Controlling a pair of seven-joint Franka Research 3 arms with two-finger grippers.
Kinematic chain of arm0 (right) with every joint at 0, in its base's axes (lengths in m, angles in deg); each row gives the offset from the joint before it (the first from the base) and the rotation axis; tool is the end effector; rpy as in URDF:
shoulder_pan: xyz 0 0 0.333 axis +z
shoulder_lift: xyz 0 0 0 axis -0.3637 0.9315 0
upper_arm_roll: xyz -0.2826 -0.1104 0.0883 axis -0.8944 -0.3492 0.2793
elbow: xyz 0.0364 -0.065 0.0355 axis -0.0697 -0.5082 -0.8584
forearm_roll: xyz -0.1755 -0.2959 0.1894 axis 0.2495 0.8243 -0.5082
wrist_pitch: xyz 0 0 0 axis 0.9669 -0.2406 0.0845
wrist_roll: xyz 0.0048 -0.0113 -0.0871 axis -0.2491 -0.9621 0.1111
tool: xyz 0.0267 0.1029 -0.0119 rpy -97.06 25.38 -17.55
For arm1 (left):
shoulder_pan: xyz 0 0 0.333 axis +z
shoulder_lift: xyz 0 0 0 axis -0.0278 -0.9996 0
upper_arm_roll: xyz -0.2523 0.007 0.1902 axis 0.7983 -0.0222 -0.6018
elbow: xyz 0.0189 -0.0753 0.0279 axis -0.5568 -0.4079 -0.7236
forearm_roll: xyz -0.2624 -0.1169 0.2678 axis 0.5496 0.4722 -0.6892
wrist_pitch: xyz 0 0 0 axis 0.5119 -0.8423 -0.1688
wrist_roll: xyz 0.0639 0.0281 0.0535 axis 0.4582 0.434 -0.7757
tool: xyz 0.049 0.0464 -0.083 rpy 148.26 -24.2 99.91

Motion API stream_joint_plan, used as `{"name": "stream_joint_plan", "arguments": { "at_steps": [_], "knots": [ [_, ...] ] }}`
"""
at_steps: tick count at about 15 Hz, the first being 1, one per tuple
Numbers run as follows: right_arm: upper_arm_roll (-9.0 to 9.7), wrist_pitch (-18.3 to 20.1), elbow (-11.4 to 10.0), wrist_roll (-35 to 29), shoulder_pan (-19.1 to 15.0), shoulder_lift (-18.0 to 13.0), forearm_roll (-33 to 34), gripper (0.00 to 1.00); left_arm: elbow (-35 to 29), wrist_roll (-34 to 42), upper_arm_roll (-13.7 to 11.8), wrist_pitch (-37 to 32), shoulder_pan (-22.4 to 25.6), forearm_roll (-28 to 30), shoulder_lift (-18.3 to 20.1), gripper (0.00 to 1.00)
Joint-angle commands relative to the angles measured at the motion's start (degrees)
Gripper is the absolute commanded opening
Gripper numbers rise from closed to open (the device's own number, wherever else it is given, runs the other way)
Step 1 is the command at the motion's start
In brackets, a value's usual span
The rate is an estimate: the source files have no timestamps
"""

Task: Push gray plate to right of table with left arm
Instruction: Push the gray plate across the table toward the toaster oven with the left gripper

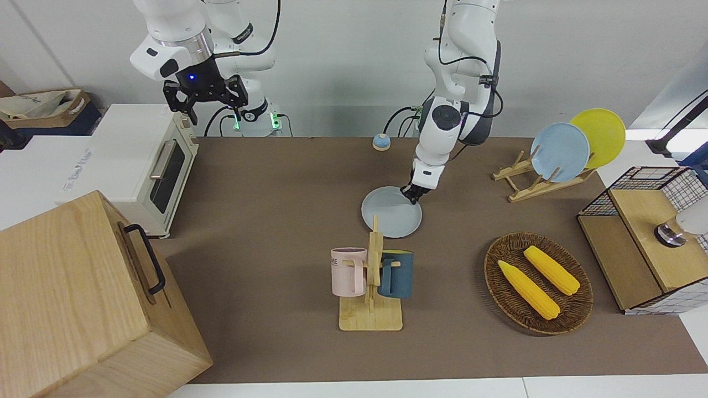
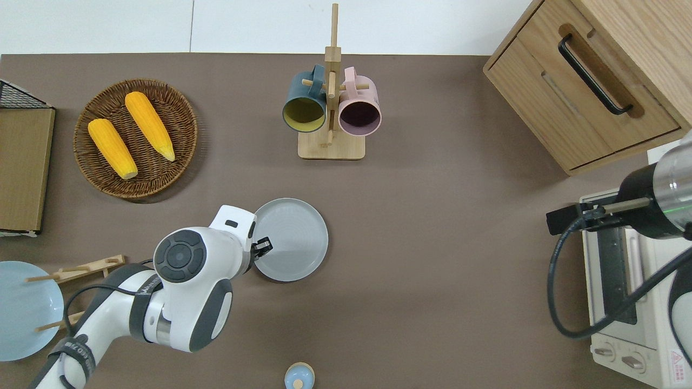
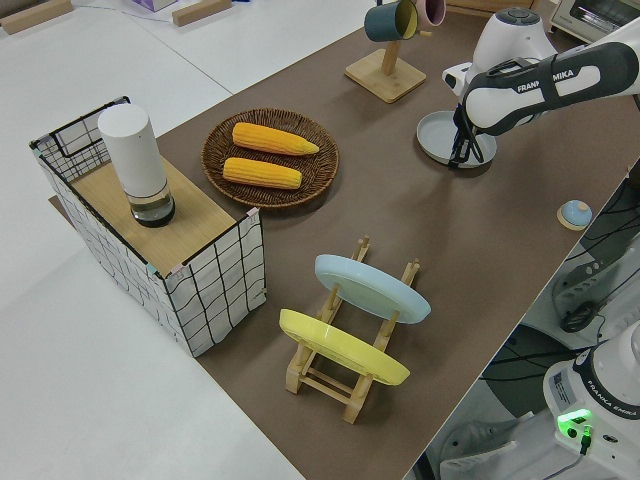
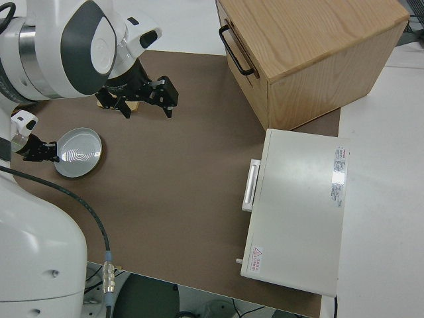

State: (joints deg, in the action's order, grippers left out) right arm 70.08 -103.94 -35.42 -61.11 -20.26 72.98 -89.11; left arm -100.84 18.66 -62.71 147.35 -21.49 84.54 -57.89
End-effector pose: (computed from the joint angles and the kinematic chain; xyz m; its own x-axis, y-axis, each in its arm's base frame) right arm 0.5261 0.0724 0.6602 0.9914 0.1083 -0.0730 0.1087 -0.9941 0.0015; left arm 0.4672 -0.2214 0.3047 0.9080 0.4181 -0.0267 0.4189 -0.9061 0.0598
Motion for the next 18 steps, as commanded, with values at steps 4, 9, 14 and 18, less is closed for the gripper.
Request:
{"name": "stream_joint_plan", "arguments": {
  "at_steps": [4, 9, 14, 18],
  "knots": [
    [0.86, 0.8, 0.5, -0.1, -1.2, -0.2, -0.6, 0.983, 11.0, -14.0, -0.4, 0.3, -10.7, -0.2, -11.4, 0.0],
    [0.86, 0.8, 0.5, -0.1, -1.2, -0.2, -0.6, 0.983, 18.1, -21.3, -0.1, 0.2, -15.9, -0.3, -16.4, 0.0],
    [0.77, 0.9, 0.5, -0.1, -1.2, -0.2, -0.6, 0.983, 24.4, -26.4, 0.8, 0.2, -18.7, -0.3, -20.7, 0.0],
    [0.77, 0.8, 0.5, -0.1, -1.2, -0.2, -0.6, 0.983, 25.2, -28.0, 1.1, 0.4, -21.0, -0.2, -21.7, 0.0]
  ]
}}
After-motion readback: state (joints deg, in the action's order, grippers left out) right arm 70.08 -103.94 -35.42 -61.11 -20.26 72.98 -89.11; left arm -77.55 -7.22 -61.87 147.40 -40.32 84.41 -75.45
